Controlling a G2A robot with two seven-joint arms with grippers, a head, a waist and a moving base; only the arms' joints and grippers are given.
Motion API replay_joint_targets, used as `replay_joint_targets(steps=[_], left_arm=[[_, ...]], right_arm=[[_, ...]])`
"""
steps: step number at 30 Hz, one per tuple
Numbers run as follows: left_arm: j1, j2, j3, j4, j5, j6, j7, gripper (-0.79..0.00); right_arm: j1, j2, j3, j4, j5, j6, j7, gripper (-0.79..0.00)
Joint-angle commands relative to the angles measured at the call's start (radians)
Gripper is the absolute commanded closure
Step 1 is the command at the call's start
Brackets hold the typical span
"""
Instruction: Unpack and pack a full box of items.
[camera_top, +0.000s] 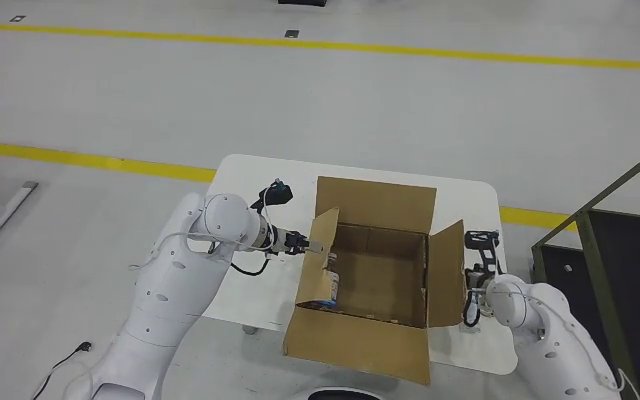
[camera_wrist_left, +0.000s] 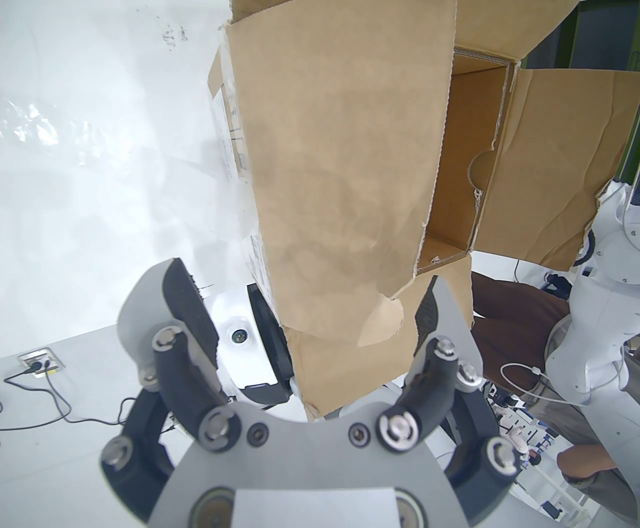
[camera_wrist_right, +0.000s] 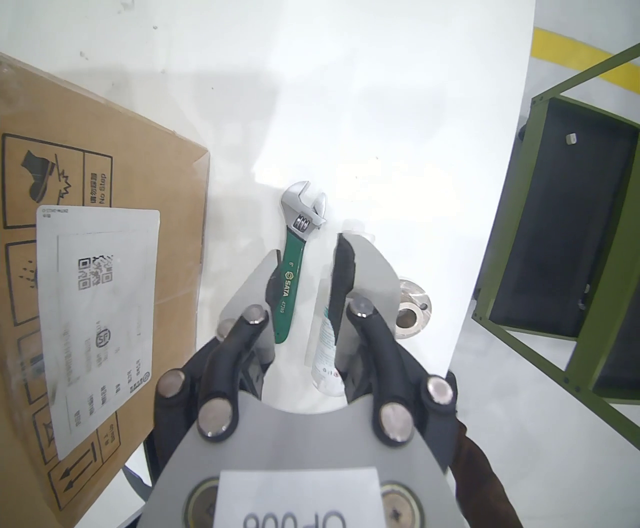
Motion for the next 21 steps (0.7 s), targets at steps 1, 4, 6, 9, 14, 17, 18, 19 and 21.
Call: replay_joint_targets(steps=[1,4,6,9,14,17,18,19,21], left_arm=[[0.0,0.0,0.0,0.0,0.0,0.0,0.0,-0.785],[0.0,0.0,0.0,0.0,0.0,0.0,0.0,-0.785],[0.0,0.0,0.0,0.0,0.0,0.0,0.0,-0.785],[0.0,0.0,0.0,0.0,0.0,0.0,0.0,-0.785],[0.0,0.0,0.0,0.0,0.0,0.0,0.0,-0.785],[0.0,0.0,0.0,0.0,0.0,0.0,0.0,-0.785],[0.0,0.0,0.0,0.0,0.0,0.0,0.0,-0.785],[0.0,0.0,0.0,0.0,0.0,0.0,0.0,-0.785],[0.0,0.0,0.0,0.0,0.0,0.0,0.0,-0.785]], right_arm=[[-0.009,-0.001,0.012,-0.008,0.028,-0.009,-0.034,-0.785],[-0.031,-0.003,0.033,-0.015,0.074,-0.038,-0.09,-0.785],[-0.037,-0.002,0.04,-0.002,0.069,-0.021,-0.075,-0.456],[-0.03,-0.002,0.035,-0.003,0.039,0.008,-0.036,-0.4],[-0.013,-0.004,0.01,0.006,-0.004,0.045,0.036,-0.366],[0.008,-0.007,-0.018,0.025,-0.016,0.046,0.069,-0.369],[0.014,-0.009,-0.029,0.034,-0.023,0.047,0.076,-0.376],[0.022,-0.01,-0.039,0.043,-0.026,0.049,0.084,-0.376],[0.039,-0.015,-0.058,0.063,-0.018,0.054,0.088,-0.354]])
